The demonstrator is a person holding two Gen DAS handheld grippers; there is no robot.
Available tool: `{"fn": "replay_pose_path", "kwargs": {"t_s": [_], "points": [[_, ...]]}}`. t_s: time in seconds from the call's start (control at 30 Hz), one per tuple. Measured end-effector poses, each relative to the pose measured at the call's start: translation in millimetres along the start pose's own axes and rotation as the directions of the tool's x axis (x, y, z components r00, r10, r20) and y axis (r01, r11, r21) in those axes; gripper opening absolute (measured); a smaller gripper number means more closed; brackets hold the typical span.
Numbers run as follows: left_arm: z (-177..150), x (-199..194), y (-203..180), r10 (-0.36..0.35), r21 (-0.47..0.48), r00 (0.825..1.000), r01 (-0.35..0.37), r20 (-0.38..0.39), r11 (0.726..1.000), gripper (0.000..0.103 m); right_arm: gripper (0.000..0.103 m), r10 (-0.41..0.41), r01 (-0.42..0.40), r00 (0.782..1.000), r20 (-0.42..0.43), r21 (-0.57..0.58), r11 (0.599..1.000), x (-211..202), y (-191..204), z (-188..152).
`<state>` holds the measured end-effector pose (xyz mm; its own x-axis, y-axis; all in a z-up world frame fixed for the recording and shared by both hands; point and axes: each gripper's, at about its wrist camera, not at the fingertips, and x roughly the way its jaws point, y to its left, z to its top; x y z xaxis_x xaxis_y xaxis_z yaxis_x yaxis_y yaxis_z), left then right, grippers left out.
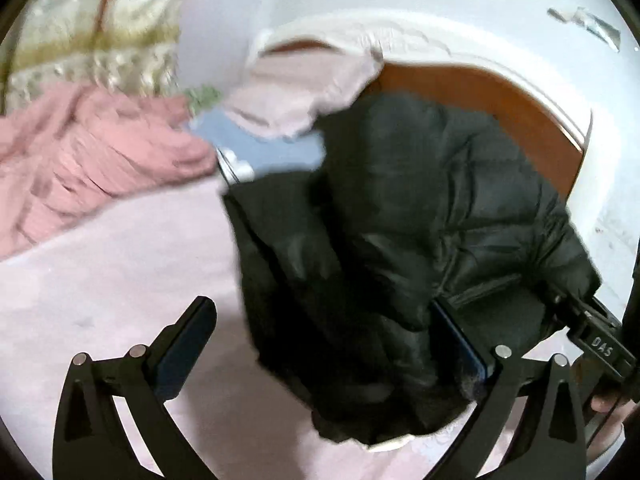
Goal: Fold large clothes
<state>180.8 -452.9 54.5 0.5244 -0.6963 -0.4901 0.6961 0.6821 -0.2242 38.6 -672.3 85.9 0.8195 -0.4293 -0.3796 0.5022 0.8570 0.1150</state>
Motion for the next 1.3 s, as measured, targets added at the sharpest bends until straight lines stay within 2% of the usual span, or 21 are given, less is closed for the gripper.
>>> {"fn": "replay_pose_path", "kwargs": {"t_s": [0.03, 0.1, 0.2, 0.23, 0.27, 0.3, 0.37, 0.5, 0.67, 0.77, 0.87, 1.0, 1.13, 1.23, 1.3], "points": [[1, -12, 0, 0.04, 0.002, 0.998, -0.04, 0.043, 0.999, 0.103, 0.086, -0.018, 0.018, 1.0, 0.01, -0.002, 1.0, -4, 2, 2], [4, -36, 4, 0.143, -0.003, 0.982, -0.144, 0.126, 0.99, 0.103, 0.087, -0.051, 0.051, 0.998, 0.033, 0.0, 0.999, -18, 10, 2], [-3, -76, 2, 0.154, 0.039, 0.966, -0.166, 0.209, 0.985, 0.103, 0.09, -0.016, 0.011, 0.993, 0.118, 0.047, 0.999, -59, 18, -3], [-4, -87, 5, 0.157, 0.05, 0.96, -0.173, 0.231, 0.984, 0.103, 0.094, 0.006, -0.016, 0.989, 0.147, 0.064, 0.998, -72, 22, -5], [-6, -100, 7, 0.159, 0.061, 0.955, -0.18, 0.251, 0.982, 0.103, 0.103, 0.021, -0.034, 0.986, 0.165, 0.075, 0.997, -81, 26, -6], [-9, -114, 9, 0.168, 0.064, 0.948, -0.192, 0.27, 0.979, 0.103, 0.103, 0.045, -0.061, 0.981, 0.19, 0.081, 0.995, -98, 34, -8], [-13, -132, 17, 0.181, 0.068, 0.939, -0.209, 0.293, 0.976, 0.103, 0.103, 0.091, -0.105, 0.975, 0.201, 0.062, 0.993, -120, 51, -9], [-45, -181, 32, 0.256, 0.072, 0.905, -0.297, 0.339, 0.952, 0.103, 0.103, 0.149, -0.157, 0.97, 0.191, 0.026, 0.987, -155, 89, -18], [-91, -225, 66, 0.289, -0.027, 0.906, -0.295, 0.31, 0.955, 0.103, 0.103, 0.206, -0.212, 0.968, 0.144, 0.027, 0.977, -183, 127, -54], [-113, -235, 84, 0.333, -0.063, 0.901, -0.329, 0.279, 0.942, 0.103, 0.103, 0.191, -0.194, 0.975, 0.114, 0.018, 0.981, -189, 139, -76], [-128, -241, 99, 0.347, -0.111, 0.9, -0.329, 0.264, 0.938, 0.103, 0.103, 0.17, -0.171, 0.981, 0.099, 0.002, 0.985, -194, 148, -93], [-142, -239, 103, 0.321, -0.109, 0.917, -0.303, 0.238, 0.947, 0.103, 0.103, 0.155, -0.156, 0.984, 0.09, 0.004, 0.988, -191, 147, -113], [-153, -228, 96, 0.333, -0.055, 0.911, -0.33, 0.243, 0.942, 0.103, 0.103, 0.12, -0.117, 0.991, 0.06, -0.06, 0.991, -177, 151, -127], [-163, -217, 99, 0.354, -0.059, 0.906, -0.35, 0.232, 0.935, 0.103, 0.103, 0.105, -0.1, 0.993, 0.048, -0.09, 0.991, -170, 152, -133], [-166, -213, 103, 0.354, -0.072, 0.909, -0.347, 0.222, 0.935, 0.103, 0.103, 0.107, -0.103, 0.993, 0.045, -0.095, 0.99, -168, 151, -133]]}}
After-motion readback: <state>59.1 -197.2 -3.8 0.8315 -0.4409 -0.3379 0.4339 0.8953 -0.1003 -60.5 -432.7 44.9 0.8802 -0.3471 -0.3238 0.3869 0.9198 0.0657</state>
